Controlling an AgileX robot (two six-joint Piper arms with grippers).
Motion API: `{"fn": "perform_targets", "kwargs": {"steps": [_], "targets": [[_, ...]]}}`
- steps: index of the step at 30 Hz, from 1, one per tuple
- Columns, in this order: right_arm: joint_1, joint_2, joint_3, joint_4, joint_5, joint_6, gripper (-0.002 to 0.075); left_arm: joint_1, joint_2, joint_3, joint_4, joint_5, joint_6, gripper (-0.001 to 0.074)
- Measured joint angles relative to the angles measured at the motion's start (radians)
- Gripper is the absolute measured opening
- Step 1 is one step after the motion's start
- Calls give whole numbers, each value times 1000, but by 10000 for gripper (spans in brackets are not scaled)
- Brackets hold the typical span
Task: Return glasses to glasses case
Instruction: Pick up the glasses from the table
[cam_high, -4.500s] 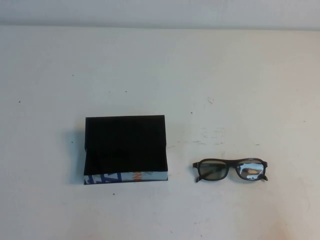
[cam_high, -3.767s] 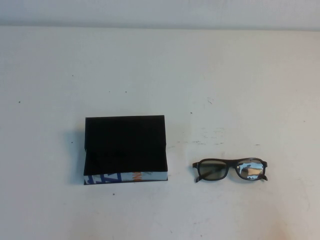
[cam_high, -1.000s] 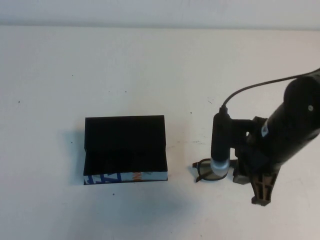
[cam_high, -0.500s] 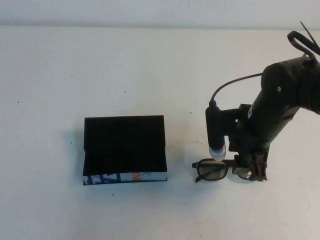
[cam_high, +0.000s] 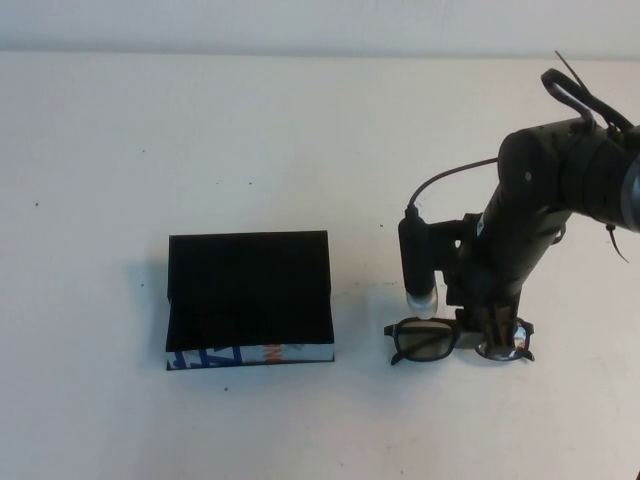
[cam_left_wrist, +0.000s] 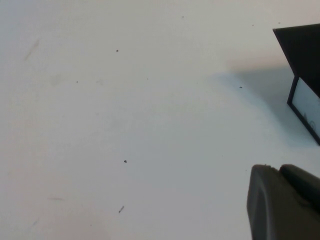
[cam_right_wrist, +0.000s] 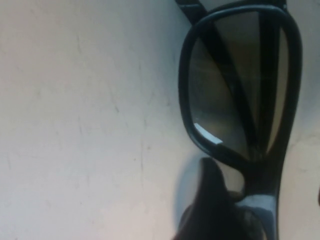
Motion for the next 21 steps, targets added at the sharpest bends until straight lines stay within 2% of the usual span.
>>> {"fn": "perform_targets", "kwargs": {"steps": [21], "targets": [[-4,35,-7,-23,0,0,380,0,0,0,0,0,0,-4]]}}
